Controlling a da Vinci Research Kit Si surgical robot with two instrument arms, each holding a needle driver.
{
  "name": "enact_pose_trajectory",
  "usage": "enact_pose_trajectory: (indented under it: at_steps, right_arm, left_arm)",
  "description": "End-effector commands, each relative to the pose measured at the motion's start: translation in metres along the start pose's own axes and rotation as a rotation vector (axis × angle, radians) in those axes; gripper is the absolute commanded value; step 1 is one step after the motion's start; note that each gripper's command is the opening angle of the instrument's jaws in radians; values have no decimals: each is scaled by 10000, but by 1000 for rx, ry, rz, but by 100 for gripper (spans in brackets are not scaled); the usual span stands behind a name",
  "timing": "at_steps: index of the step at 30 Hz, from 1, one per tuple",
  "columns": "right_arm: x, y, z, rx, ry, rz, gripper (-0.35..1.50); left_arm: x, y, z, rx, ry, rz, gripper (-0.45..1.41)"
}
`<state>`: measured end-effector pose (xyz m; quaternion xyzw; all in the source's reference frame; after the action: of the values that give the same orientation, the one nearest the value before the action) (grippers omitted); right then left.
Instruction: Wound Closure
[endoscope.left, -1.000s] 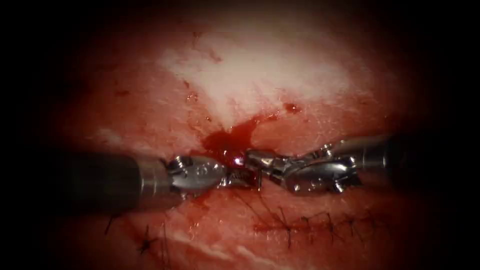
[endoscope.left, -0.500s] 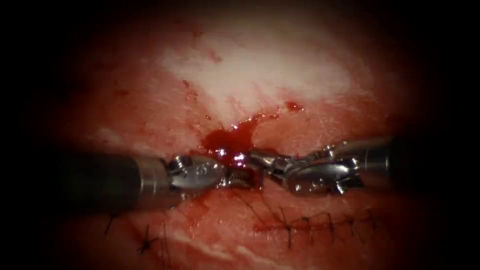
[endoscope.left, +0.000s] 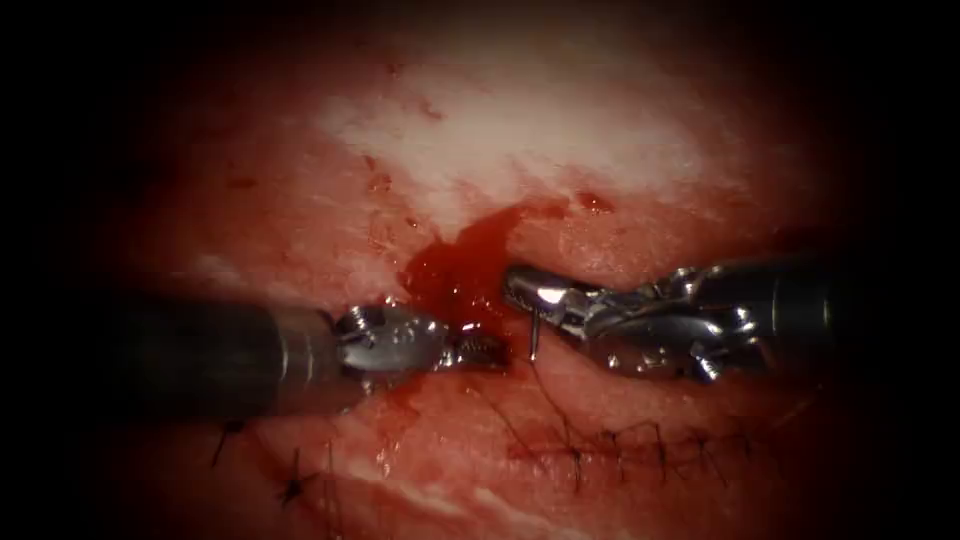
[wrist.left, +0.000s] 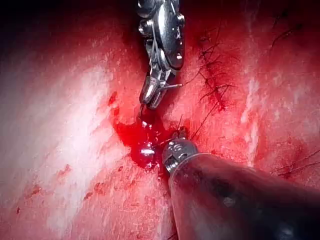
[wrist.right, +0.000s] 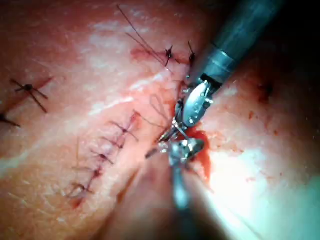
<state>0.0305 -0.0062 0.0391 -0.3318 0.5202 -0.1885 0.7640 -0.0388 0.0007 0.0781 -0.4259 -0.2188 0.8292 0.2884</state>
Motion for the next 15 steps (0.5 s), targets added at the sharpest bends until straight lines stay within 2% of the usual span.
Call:
enact_pose_trajectory:
  at_steps: [1, 6, 10, 15]
  right_arm:
    - [4, -7, 6, 1, 2, 2, -35]
    - [-4, -6, 9, -4, -3, -5, -35]
    - [-2, 4, 9, -24, -2, 12, -35]
    - [-2, 3, 9, -25, -1, 11, -35]
  left_arm:
    - [-4, 1, 8, -2, -1, -1, -18]
    - [-4, 1, 8, -2, -1, -1, -16]
    - [-4, 1, 8, -2, -1, -1, -16]
    - [-5, 2, 8, -2, -1, -1, -16]
